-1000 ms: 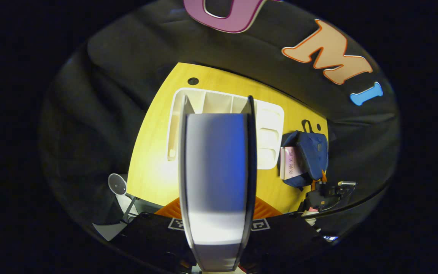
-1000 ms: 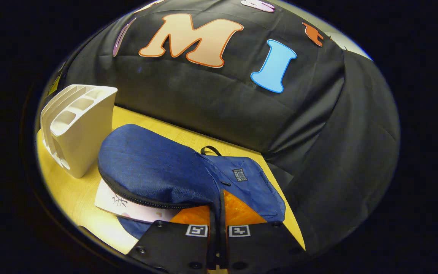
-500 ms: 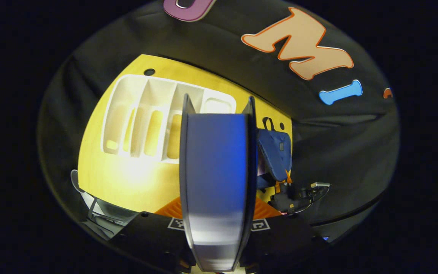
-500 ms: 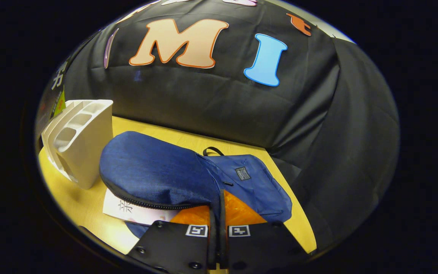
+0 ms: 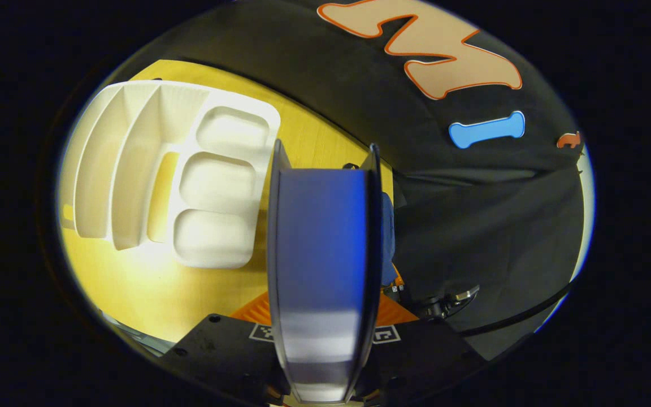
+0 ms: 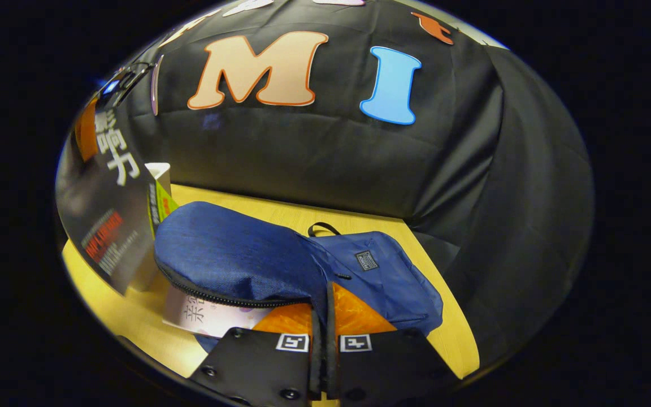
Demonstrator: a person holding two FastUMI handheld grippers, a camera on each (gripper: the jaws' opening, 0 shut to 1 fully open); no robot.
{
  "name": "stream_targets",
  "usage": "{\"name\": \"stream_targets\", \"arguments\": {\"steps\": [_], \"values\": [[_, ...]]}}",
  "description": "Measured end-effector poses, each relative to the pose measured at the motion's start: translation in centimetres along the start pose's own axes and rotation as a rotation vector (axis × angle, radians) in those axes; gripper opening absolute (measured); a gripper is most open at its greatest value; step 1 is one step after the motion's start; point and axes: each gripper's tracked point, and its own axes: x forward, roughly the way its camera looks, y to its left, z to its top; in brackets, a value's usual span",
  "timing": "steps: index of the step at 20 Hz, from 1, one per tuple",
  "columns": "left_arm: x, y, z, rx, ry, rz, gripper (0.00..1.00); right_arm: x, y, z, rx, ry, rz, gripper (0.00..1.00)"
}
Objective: Open the schoolbag, grab two books from the bookshelf and put them into the schoolbag.
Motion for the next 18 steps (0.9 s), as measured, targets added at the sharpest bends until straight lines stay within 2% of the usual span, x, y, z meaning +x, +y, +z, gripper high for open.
{"name": "stream_targets", "arguments": {"steps": [2, 7, 10, 14, 18], "values": [[2.2, -0.9, -0.6, -0.004, -0.004, -0.05, 0.4, -0.2, 0.0, 0.1, 0.029, -0.004, 0.012, 0.07], [7.9, -1.3, -1.1, -0.019, -0.04, -0.087, 0.4, -0.3, -0.1, 0.6, 0.055, -0.022, 0.043, 0.06], [10.7, -2.9, -1.7, -0.032, -0.066, -0.159, 0.4, -0.2, -0.2, 0.7, 0.071, -0.025, 0.056, 0.06], [15.3, -4.2, -1.3, -0.007, -0.136, -0.203, 0.39, -0.2, 0.3, 0.6, 0.047, -0.032, 0.076, 0.06], [17.8, -4.8, -1.2, -0.022, -0.141, -0.279, 0.39, -0.2, 0.7, 1.0, 0.034, -0.04, 0.094, 0.06]]}}
